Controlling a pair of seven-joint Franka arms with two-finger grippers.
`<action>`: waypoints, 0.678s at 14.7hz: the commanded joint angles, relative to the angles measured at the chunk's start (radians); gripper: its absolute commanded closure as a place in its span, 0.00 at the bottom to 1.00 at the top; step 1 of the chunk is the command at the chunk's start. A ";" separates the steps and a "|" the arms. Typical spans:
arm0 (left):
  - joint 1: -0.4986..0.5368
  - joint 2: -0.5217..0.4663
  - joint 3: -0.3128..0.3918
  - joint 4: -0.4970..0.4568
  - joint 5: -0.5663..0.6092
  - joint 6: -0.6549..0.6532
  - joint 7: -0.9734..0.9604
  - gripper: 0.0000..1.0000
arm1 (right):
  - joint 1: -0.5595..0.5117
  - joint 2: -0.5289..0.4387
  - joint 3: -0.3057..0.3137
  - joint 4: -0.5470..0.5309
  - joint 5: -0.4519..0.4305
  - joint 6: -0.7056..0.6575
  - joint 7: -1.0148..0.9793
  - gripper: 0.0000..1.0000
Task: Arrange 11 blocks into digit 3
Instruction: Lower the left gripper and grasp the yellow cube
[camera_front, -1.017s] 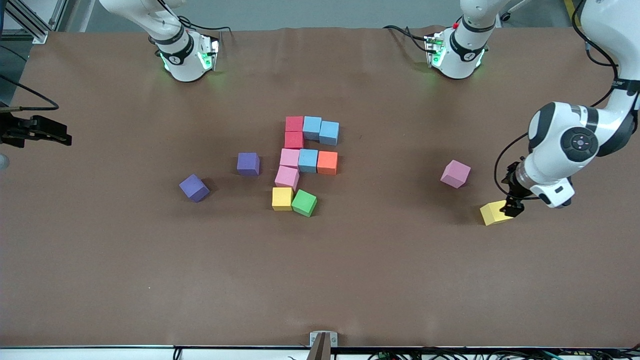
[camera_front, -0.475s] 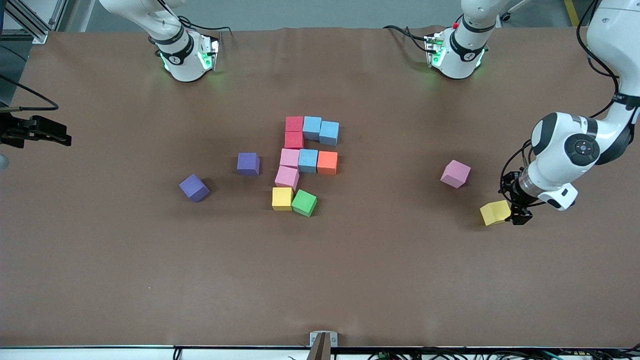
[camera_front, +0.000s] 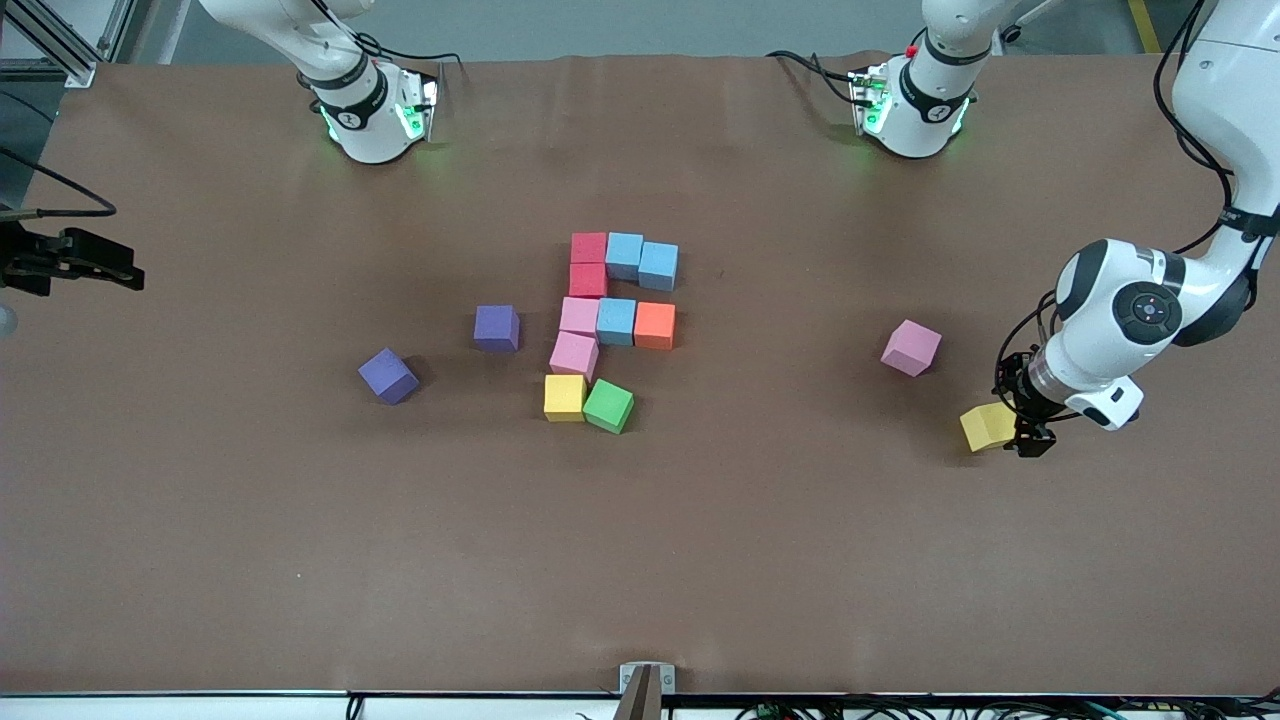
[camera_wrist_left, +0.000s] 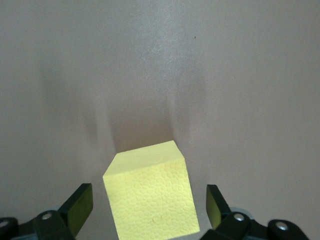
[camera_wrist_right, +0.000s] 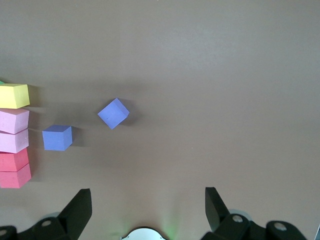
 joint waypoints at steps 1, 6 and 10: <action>0.003 0.039 -0.005 0.023 0.047 0.004 -0.018 0.00 | -0.055 -0.024 0.044 -0.022 0.009 0.017 0.001 0.00; -0.005 0.061 -0.005 0.025 0.098 0.006 -0.010 0.55 | -0.077 -0.030 0.064 -0.022 0.009 0.023 0.001 0.00; -0.118 0.106 -0.005 0.103 0.093 -0.058 -0.025 0.74 | -0.121 -0.040 0.118 -0.029 0.007 0.026 -0.001 0.00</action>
